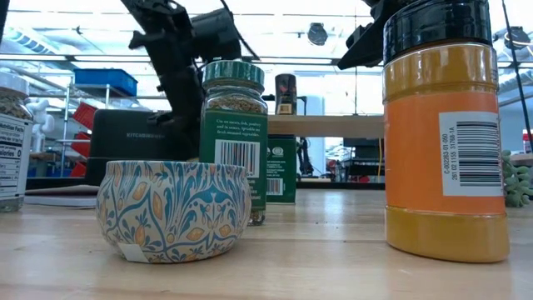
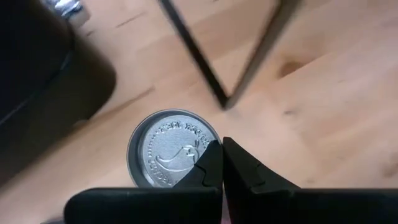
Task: Shelf spices
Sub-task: Put the yellow cap into the seasoning bottle
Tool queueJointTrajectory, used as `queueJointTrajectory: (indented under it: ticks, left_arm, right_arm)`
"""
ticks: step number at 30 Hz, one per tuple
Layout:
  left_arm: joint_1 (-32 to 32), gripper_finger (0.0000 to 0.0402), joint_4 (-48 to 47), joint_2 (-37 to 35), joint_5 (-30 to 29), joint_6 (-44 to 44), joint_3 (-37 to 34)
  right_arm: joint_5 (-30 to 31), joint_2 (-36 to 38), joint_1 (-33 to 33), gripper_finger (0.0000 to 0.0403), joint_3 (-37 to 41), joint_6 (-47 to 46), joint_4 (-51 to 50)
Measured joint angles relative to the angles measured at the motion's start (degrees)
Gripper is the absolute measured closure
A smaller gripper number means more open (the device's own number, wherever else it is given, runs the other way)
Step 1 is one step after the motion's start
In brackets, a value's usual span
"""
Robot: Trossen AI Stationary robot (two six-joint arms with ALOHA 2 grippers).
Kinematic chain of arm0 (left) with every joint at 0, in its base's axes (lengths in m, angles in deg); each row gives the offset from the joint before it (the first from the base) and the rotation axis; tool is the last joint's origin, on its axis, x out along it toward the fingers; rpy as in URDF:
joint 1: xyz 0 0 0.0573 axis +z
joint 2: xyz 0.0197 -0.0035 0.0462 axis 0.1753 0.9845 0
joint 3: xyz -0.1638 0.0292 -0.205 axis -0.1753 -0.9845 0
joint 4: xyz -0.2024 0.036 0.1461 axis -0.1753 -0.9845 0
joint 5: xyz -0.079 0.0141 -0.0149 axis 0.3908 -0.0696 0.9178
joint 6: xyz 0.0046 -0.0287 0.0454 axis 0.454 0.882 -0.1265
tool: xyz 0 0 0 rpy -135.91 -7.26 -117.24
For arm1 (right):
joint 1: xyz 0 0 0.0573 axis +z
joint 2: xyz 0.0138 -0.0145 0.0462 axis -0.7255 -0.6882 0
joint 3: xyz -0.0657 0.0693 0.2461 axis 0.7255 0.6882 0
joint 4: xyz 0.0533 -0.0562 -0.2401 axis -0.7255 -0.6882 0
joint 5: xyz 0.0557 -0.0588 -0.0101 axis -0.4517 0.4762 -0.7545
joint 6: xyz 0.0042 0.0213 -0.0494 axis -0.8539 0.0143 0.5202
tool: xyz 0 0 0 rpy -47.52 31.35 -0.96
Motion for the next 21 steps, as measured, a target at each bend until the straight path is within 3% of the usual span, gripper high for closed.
queueJointTrajectory:
  ticks: [11, 21]
  left_arm:
    - [-3.25, 0.0401, 0.65, -7.59, -2.97, -3.3, 4.49]
    - [-5.37, 0.0401, 15.65, -14.2, -2.13, -11.09, 5.22]
  right_arm:
    - [0.0, 0.0, 0.0, 0.0246, 0.0, -0.45, 0.15]
    - [0.02, 0.0, 0.0, 0.0246, 0.1, -2.17, 2.53]
